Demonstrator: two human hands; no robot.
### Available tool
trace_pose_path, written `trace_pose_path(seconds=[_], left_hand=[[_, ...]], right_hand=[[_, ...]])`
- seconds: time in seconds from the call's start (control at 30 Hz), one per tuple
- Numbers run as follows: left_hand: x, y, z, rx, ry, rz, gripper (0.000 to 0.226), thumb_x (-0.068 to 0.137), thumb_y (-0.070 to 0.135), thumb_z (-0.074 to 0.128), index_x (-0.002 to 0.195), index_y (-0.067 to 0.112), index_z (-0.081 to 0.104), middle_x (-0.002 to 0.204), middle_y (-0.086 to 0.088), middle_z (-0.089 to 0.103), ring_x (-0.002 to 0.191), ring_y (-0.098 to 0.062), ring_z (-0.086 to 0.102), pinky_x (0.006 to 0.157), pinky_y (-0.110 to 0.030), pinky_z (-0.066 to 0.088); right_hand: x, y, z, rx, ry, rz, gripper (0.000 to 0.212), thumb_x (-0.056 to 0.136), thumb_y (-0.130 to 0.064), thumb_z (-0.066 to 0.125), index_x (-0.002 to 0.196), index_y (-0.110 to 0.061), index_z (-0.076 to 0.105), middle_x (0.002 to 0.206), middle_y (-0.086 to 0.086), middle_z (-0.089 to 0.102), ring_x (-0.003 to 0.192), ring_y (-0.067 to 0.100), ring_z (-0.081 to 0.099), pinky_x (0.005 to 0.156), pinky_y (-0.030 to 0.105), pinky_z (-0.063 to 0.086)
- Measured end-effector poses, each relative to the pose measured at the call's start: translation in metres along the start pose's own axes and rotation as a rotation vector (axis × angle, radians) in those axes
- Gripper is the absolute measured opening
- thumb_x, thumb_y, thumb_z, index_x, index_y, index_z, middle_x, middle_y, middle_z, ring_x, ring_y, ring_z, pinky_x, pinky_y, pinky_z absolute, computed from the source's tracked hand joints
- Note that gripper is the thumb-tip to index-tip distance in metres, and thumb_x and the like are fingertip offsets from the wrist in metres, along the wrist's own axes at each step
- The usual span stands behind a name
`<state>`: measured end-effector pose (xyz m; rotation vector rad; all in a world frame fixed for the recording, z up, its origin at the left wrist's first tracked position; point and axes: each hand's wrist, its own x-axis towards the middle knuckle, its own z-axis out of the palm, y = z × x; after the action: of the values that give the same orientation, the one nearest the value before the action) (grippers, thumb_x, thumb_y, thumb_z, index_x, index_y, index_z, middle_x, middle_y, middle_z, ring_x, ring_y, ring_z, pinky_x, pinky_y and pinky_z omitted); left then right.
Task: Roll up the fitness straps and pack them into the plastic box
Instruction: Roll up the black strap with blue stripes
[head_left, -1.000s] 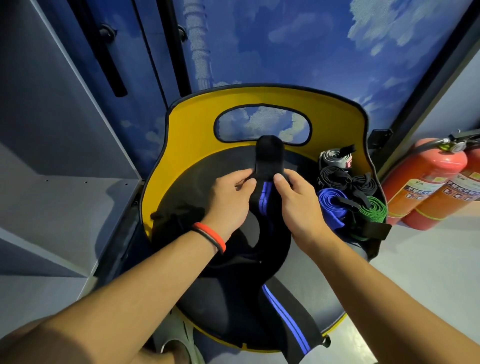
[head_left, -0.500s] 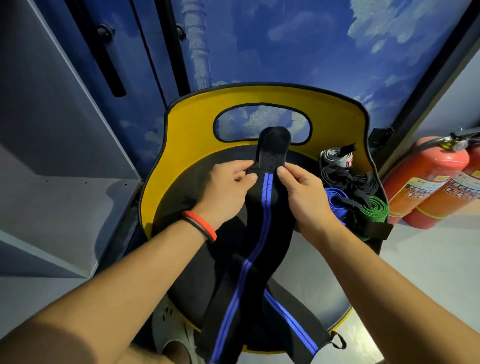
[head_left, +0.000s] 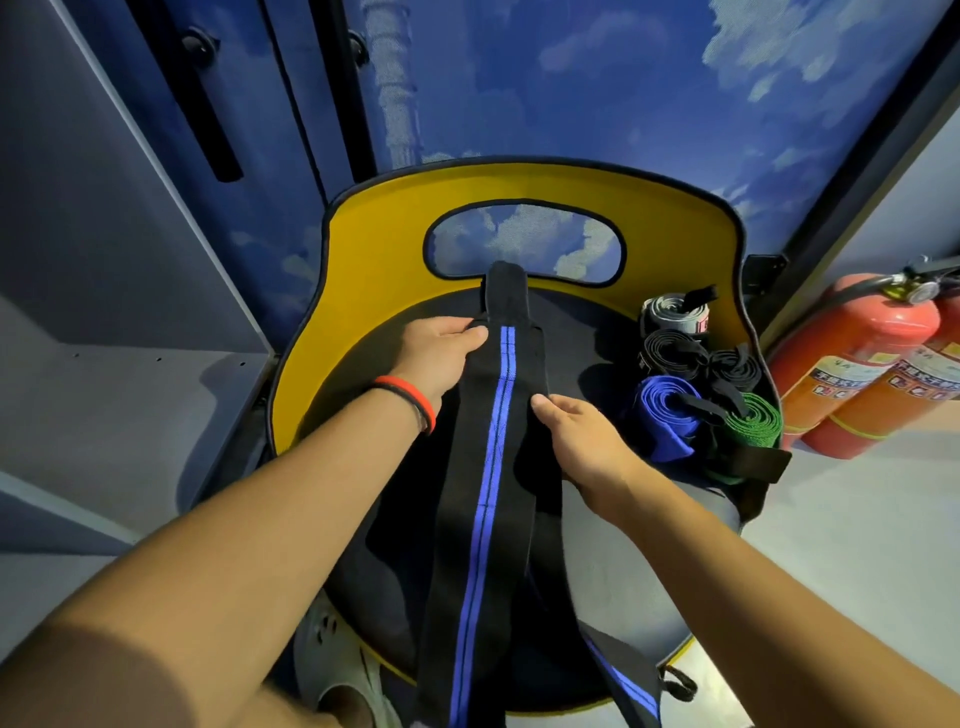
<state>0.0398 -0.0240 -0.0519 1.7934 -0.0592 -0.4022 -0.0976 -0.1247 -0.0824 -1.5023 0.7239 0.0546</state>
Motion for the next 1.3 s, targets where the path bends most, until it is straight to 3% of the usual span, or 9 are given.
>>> trace_pose_path(seconds=[0.07, 0.17, 0.27, 0.4, 0.53, 0.77, 0.93, 1.13, 1.3], left_hand=[[0.008, -0.005, 0.007, -0.028, 0.028, -0.059, 0.033, 0.093, 0.017, 0.072, 0.126, 0.012, 0.070, 0.109, 0.002, 0.068, 0.106, -0.018, 0.064, 0.096, -0.034, 0.052], [0.021, -0.014, 0.014, -0.115, 0.119, -0.151, 0.028, 0.089, 0.013, 0.075, 0.117, 0.011, 0.074, 0.108, -0.006, 0.075, 0.106, -0.028, 0.070, 0.099, -0.045, 0.055], [0.032, -0.018, 0.022, -0.178, 0.213, -0.174, 0.026, 0.086, 0.010, 0.077, 0.112, 0.009, 0.076, 0.103, -0.011, 0.076, 0.101, -0.033, 0.072, 0.095, -0.048, 0.058], [0.024, -0.006, 0.037, -0.189, 0.181, -0.122, 0.026, 0.085, 0.011, 0.077, 0.111, 0.010, 0.076, 0.101, -0.009, 0.077, 0.096, -0.028, 0.072, 0.093, -0.047, 0.059], [0.010, -0.003, 0.040, -0.118, 0.100, -0.080, 0.026, 0.088, 0.013, 0.075, 0.113, 0.009, 0.076, 0.100, -0.005, 0.075, 0.097, -0.024, 0.071, 0.093, -0.042, 0.058], [0.006, 0.005, 0.036, -0.119, -0.015, -0.131, 0.033, 0.085, 0.012, 0.078, 0.117, 0.009, 0.073, 0.108, -0.011, 0.075, 0.100, -0.027, 0.072, 0.095, -0.042, 0.058], [0.020, 0.003, 0.029, -0.126, -0.012, -0.128, 0.033, 0.080, 0.012, 0.080, 0.112, 0.010, 0.076, 0.103, -0.008, 0.077, 0.097, -0.026, 0.073, 0.094, -0.045, 0.058], [0.042, -0.010, 0.023, -0.105, 0.026, -0.137, 0.031, 0.084, 0.012, 0.077, 0.115, 0.011, 0.075, 0.104, -0.009, 0.077, 0.096, -0.025, 0.073, 0.089, -0.036, 0.058], [0.047, -0.035, 0.022, -0.088, 0.000, -0.192, 0.038, 0.085, 0.011, 0.078, 0.122, 0.008, 0.070, 0.111, -0.012, 0.074, 0.103, -0.027, 0.070, 0.097, -0.040, 0.055]], right_hand=[[0.008, 0.003, 0.000, -0.145, 0.123, -0.032, 0.031, 0.106, -0.035, 0.051, 0.117, -0.009, 0.064, 0.112, 0.008, 0.074, 0.101, 0.025, 0.071, 0.095, 0.045, 0.056], [0.008, 0.016, 0.006, -0.628, 0.413, -0.240, 0.043, 0.096, -0.038, 0.063, 0.128, -0.013, 0.047, 0.126, 0.011, 0.056, 0.113, 0.033, 0.058, 0.091, 0.044, 0.049], [0.000, 0.023, 0.024, -0.886, 0.412, -0.374, 0.069, 0.084, -0.062, 0.066, 0.131, -0.017, 0.042, 0.136, 0.009, 0.046, 0.120, 0.035, 0.050, 0.092, 0.047, 0.049], [0.013, 0.019, 0.042, -0.800, 0.416, -0.264, 0.094, 0.072, -0.083, 0.061, 0.135, -0.019, 0.033, 0.147, 0.007, 0.039, 0.128, 0.035, 0.047, 0.097, 0.052, 0.048], [0.023, 0.007, 0.041, -0.538, 0.602, -0.353, 0.075, 0.070, -0.074, 0.067, 0.114, -0.019, 0.039, 0.124, 0.000, 0.047, 0.113, 0.028, 0.051, 0.085, 0.049, 0.050], [0.028, -0.012, 0.046, -0.274, 0.633, -0.324, 0.067, 0.068, -0.071, 0.072, 0.100, -0.026, 0.033, 0.101, -0.006, 0.047, 0.088, 0.023, 0.059, 0.077, 0.049, 0.054], [0.035, -0.009, 0.047, -0.354, 0.650, -0.341, 0.062, 0.068, -0.054, 0.074, 0.103, -0.025, 0.031, 0.105, -0.001, 0.041, 0.081, 0.027, 0.058, 0.075, 0.049, 0.055], [0.037, -0.009, 0.045, -0.576, 0.583, -0.393, 0.060, 0.068, -0.056, 0.067, 0.108, -0.027, 0.033, 0.106, -0.002, 0.035, 0.087, 0.027, 0.052, 0.075, 0.041, 0.049], [0.040, 0.007, 0.045, -0.864, 0.448, -0.259, 0.066, 0.079, -0.057, 0.064, 0.127, -0.022, 0.034, 0.119, 0.006, 0.037, 0.108, 0.031, 0.050, 0.079, 0.041, 0.045]])
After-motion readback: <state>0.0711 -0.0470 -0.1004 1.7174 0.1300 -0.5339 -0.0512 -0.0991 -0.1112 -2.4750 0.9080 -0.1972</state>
